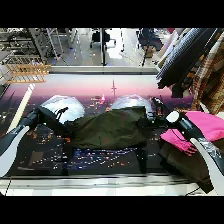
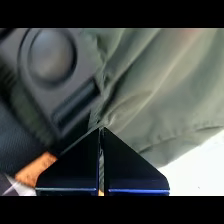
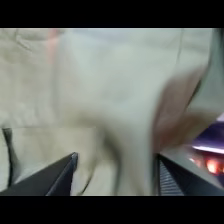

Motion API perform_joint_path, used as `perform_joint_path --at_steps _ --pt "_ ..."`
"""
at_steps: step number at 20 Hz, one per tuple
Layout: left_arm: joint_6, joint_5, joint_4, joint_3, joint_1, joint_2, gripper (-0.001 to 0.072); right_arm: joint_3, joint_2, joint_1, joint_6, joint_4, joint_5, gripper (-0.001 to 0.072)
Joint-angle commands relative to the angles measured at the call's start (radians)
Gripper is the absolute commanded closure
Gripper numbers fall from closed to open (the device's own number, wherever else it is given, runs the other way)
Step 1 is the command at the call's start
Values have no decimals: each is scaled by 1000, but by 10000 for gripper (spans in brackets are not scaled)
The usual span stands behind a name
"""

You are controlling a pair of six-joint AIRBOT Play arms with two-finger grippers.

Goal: Fold the clothes and pants, and hang the long-sleeved shirts on hangers.

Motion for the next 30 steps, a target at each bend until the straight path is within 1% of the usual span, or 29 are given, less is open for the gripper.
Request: perform_joint_path --at_steps 1,2,4,6,9,12,14,16,19,20,21,22,23,24,25,26,27,29,30 --pt "0 -32 8 0 13 -13 694 21 -32 -76 13 -7 98 112" --pt "0 -32 13 0 24 -13 694 21 -47 -112 -1 19 113 45" --pt "0 -33 48 0 48 -13 694 21 -83 -174 -98 118 141 29" --pt "0 -32 48 0 79 -13 695 22 -142 -213 -199 224 154 13" --pt "0 -32 43 0 93 -13 694 60 -255 -233 -309 306 192 12" --pt "0 -31 43 0 92 -13 695 162 -384 -233 -336 343 282 11" --pt "0 -32 43 0 92 -13 695 222 -460 -230 -365 426 367 11" --pt "0 -32 43 0 92 -13 695 265 -525 -208 -369 455 432 12" --pt "0 -31 43 0 90 -13 694 292 -558 -146 -393 500 466 19" --pt "0 -31 43 0 89 -13 694 306 -558 -123 -415 508 467 96" --pt "0 -30 43 0 87 -13 694 325 -558 -103 -415 510 468 231" --pt "0 -27 35 0 85 -13 694 348 -558 -87 -417 509 478 345" --pt "0 -22 27 0 80 -13 694 378 -558 -74 -423 510 496 532" --pt "0 -16 18 0 74 -13 694 407 -557 -65 -421 511 523 647" --pt "0 -9 14 0 64 -13 695 440 -553 -62 -399 504 554 693" --pt "0 -3 13 0 54 -13 695 460 -532 -63 -343 465 547 694" --pt "-8 2 13 0 43 -13 694 475 -492 -64 -275 356 513 694" --pt "-45 6 13 0 13 -13 695 483 -379 -64 -87 28 432 695" --pt "-56 5 13 0 -7 -13 694 483 -320 -64 -21 -103 417 695"
